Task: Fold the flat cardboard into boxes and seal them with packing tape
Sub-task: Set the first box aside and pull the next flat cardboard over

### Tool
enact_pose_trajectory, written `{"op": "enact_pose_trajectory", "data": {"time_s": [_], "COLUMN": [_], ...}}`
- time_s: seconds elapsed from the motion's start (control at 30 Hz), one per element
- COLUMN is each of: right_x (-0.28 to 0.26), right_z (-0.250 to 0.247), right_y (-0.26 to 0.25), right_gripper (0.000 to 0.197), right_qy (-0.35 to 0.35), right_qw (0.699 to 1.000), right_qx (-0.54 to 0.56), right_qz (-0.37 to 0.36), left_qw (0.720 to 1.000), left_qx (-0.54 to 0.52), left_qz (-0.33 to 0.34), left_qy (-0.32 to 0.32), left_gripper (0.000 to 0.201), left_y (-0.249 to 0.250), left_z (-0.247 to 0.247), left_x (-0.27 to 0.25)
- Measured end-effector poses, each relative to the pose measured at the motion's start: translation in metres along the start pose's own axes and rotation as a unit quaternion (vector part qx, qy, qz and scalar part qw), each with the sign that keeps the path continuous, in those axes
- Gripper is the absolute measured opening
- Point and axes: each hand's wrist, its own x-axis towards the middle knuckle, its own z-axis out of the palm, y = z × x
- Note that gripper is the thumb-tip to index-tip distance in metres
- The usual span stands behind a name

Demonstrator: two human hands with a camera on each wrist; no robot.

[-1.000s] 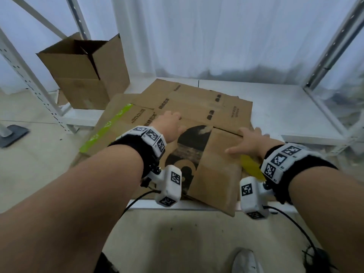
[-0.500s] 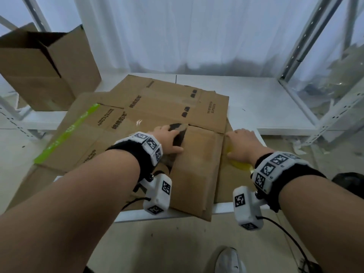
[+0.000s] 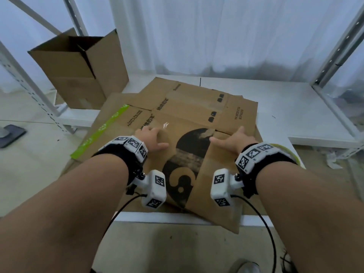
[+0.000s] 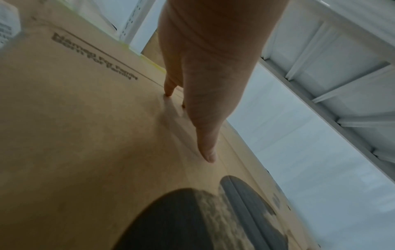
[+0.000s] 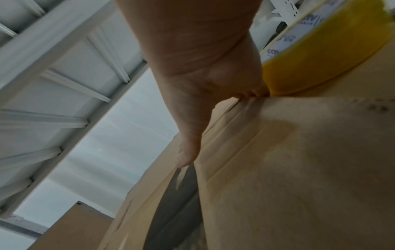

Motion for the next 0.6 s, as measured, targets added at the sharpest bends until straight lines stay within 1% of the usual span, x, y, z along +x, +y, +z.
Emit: {"op": "enact_pose_trajectory", "data": {"time_s": [0.03,0.1,0.2,0.27,0.3,0.33,0.4,0.47,0.53,0.6], "right_x": [-0.002,-0.004,0.001,0.003,0.002,0.0,-0.005,-0.009,-0.015,-0.024], "right_z": [0.001,0.002,0.004,0.002,0.001,0.002,0.002,0.005,0.006,0.008], "right_y": [-0.001,-0.006,-0.007,-0.005,-0.003,-0.001,0.001,-0.001,-0.005,-0.011], "right_gripper": [0.121,0.111,0.087,0.064,0.055,0.052,0.052,0.054,0.062,0.071], "right_qy": [0.013,0.053,0.126,0.136,0.126,0.117,0.099,0.09,0.078,0.064], "right_qw": [1.0,0.998,0.989,0.981,0.98,0.978,0.969,0.95,0.934,0.926], "right_qx": [-0.015,-0.004,0.081,0.135,0.15,0.165,0.22,0.296,0.347,0.37], "right_qz": [0.007,0.018,0.011,-0.027,-0.042,-0.049,-0.047,-0.037,-0.03,-0.03], "left_qw": [1.0,1.0,1.0,0.999,0.999,0.998,0.998,0.997,0.997,0.996], "left_qx": [-0.001,-0.007,-0.012,-0.012,-0.009,-0.004,0.005,0.012,0.014,0.012], "left_qz": [-0.001,0.004,0.018,0.028,0.033,0.042,0.054,0.057,0.066,0.081], "left_qy": [0.0,-0.004,-0.013,-0.029,-0.035,-0.038,-0.042,-0.042,-0.037,-0.035], "left_gripper": [0.077,0.078,0.08,0.083,0.085,0.087,0.089,0.092,0.095,0.096], "left_y": [-0.001,0.0,0.003,0.004,0.003,0.002,0.002,0.003,0.006,0.011], "left_z": [0.0,0.0,0.0,0.0,0.001,0.002,0.003,0.004,0.005,0.007], "left_x": [0.0,-0.002,-0.006,-0.008,-0.009,-0.011,-0.015,-0.021,-0.028,-0.035]}}
